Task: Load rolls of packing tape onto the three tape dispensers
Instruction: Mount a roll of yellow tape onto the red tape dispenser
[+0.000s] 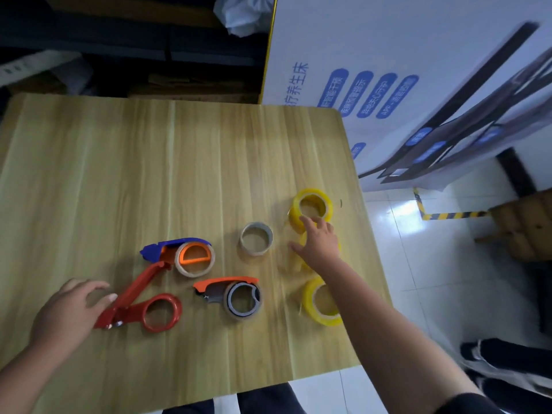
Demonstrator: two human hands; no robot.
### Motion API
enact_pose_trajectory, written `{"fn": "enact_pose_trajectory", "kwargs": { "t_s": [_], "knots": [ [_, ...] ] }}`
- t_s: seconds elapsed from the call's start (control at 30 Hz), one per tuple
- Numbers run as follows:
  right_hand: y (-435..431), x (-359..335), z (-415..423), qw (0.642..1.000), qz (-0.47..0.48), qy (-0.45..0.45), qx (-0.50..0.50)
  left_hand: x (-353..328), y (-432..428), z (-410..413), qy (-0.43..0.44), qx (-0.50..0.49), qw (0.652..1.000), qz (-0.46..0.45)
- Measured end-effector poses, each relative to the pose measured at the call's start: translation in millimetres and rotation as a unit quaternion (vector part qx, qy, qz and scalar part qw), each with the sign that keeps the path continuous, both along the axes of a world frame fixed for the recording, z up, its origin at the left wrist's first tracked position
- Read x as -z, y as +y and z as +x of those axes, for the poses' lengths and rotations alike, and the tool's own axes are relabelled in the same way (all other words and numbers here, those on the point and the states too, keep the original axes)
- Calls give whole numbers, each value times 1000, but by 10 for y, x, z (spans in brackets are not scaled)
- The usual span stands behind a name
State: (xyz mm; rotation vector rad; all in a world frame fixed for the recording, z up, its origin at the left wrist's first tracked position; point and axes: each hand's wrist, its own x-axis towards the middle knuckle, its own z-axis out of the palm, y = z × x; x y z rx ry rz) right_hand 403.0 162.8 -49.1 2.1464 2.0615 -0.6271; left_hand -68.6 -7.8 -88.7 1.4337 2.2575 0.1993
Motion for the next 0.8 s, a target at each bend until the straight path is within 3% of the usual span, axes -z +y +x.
{"fn": "enact_pose_trajectory", "kwargs": {
  "t_s": [0.07, 0.27, 0.6, 0.8],
  "knots": [
    [-17, -9, 330, 1000, -15, 2, 9, 32, 4, -20, 2, -19, 1000, 6],
    [-61, 89, 701, 979, -181, -8, -89, 110, -115, 16, 15, -23, 999, -26],
    [-93, 284, 673, 978, -106, -77, -163, 36, -302, 159, 27, -50, 998, -30],
    [-161, 272, 658, 983, -96, -38, -150, -220, -291, 408, 25, -57, 998, -2]
  ]
}}
